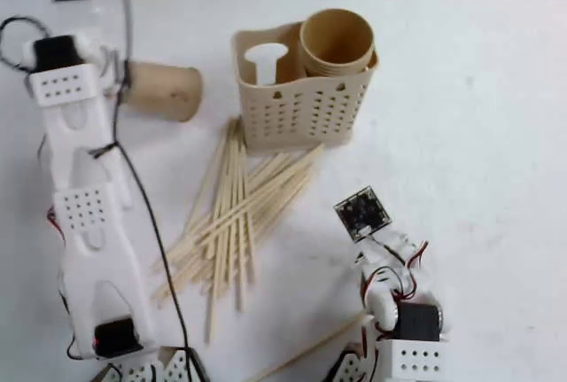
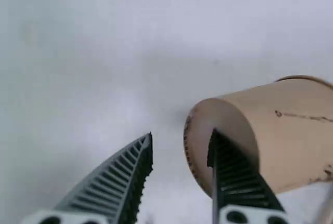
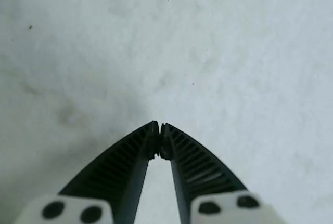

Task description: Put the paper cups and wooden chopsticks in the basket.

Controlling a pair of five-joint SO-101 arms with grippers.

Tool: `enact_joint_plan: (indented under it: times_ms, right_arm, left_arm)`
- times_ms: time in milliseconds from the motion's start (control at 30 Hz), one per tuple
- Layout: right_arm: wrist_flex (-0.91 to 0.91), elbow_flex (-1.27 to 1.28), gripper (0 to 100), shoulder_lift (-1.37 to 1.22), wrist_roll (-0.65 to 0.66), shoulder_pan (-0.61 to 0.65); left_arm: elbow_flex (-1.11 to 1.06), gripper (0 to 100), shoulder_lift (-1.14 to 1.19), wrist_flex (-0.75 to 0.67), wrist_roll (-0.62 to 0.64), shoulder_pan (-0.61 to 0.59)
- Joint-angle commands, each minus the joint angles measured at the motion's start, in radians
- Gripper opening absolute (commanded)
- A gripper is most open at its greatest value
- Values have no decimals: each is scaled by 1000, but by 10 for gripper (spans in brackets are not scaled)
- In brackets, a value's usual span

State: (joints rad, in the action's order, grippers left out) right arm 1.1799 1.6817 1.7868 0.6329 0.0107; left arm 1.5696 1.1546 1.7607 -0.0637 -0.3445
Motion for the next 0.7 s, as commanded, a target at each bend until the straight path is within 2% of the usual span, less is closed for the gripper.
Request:
enact_joint_plan:
  times_ms: [0, 133, 300, 500, 667]
  right_arm:
    - [4, 8, 18, 13, 11, 7]
    - [4, 8, 18, 13, 11, 7]
    - [4, 8, 18, 13, 11, 7]
    - [4, 8, 18, 13, 11, 7]
    - [4, 8, 18, 13, 11, 5]
  left_arm:
    - [-9, 188, -19, 25, -35, -84]
    - [-9, 188, -117, 25, -35, -168]
    - [-15, 188, -278, 25, -34, -183]
    - [-14, 194, -364, 17, -35, -22]
    - [-20, 277, -343, -94, -21, 131]
